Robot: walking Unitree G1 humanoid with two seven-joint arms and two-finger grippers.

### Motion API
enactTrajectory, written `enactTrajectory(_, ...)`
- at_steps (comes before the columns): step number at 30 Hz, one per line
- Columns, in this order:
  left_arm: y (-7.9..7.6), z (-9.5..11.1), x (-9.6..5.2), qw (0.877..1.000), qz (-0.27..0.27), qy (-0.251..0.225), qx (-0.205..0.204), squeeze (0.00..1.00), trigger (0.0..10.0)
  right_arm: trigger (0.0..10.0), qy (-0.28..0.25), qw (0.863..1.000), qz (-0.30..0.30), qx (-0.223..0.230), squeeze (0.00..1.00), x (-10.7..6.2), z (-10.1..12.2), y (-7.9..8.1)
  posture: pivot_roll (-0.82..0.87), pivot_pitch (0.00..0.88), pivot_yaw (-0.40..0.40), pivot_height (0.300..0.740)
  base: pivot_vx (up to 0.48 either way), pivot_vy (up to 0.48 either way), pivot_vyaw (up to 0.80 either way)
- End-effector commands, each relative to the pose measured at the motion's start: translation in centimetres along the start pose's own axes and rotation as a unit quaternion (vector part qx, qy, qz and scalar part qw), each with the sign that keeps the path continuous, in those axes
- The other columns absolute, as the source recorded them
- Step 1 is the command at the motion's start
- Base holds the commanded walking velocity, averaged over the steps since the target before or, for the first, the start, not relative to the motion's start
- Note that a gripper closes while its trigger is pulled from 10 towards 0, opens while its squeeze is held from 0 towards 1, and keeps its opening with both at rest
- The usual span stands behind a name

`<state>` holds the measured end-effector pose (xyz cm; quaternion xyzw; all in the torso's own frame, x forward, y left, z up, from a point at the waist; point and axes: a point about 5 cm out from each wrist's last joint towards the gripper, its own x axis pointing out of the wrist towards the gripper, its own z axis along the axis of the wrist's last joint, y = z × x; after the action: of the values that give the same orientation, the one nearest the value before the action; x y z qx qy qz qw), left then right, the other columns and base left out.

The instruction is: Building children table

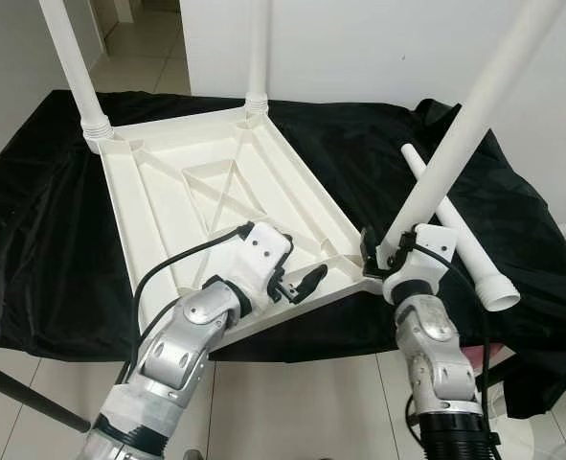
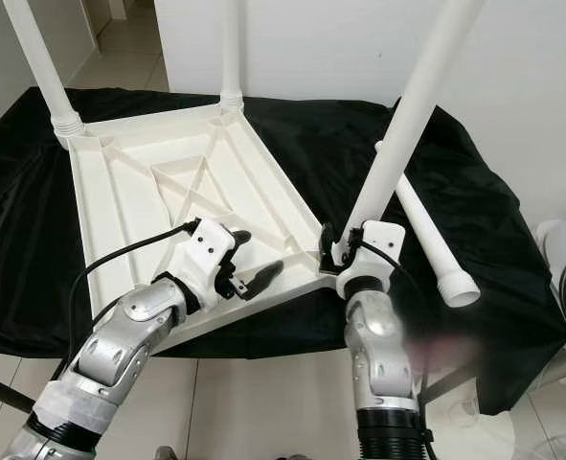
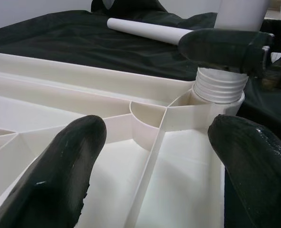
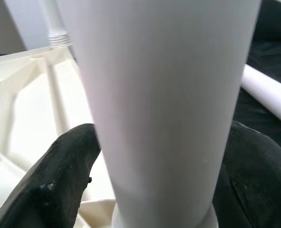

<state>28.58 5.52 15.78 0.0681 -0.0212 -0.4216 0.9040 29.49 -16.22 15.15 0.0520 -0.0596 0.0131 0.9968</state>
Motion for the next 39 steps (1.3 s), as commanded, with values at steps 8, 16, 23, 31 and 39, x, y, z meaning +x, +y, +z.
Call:
enactTrajectory(8,-1.5,-0.3,-0.1,0.997,-0.08,-0.004,-0.022,0.0,10.0,10.0,-0.014,0.991,0.128,-0.044,0.0,0.0,-0.2,-1.3,0.0,0.003,-0.034,0.74,0.0,0.0,0.0)
enactTrajectory(16,-2.1,-0.3,-0.2,0.995,-0.094,-0.004,-0.023,0.0,10.0,10.0,0.008,0.976,0.207,-0.062,0.0,0.6,-0.4,-2.6,0.0,0.0,-0.033,0.74,0.0,0.0,0.0)
enactTrajectory(23,-2.2,-0.1,0.2,0.995,-0.098,-0.008,-0.025,0.0,10.0,10.0,0.028,0.963,0.252,-0.087,0.0,2.1,-0.8,-3.7,0.0,0.0,-0.025,0.74,0.0,0.0,0.0)
enactTrajectory(31,-2.3,0.2,0.4,0.994,-0.101,-0.01,-0.026,0.0,10.0,5.5,0.044,0.958,0.267,-0.095,0.0,3.2,-1.2,-4.1,0.0,0.0,-0.022,0.74,0.0,0.0,0.0)
enactTrajectory(39,-2.6,0.0,0.4,0.994,-0.102,-0.007,-0.03,0.0,10.0,0.0,0.06,0.959,0.257,-0.107,0.0,3.4,-1.8,-5.3,0.0,0.011,-0.029,0.74,0.0,0.0,0.0)
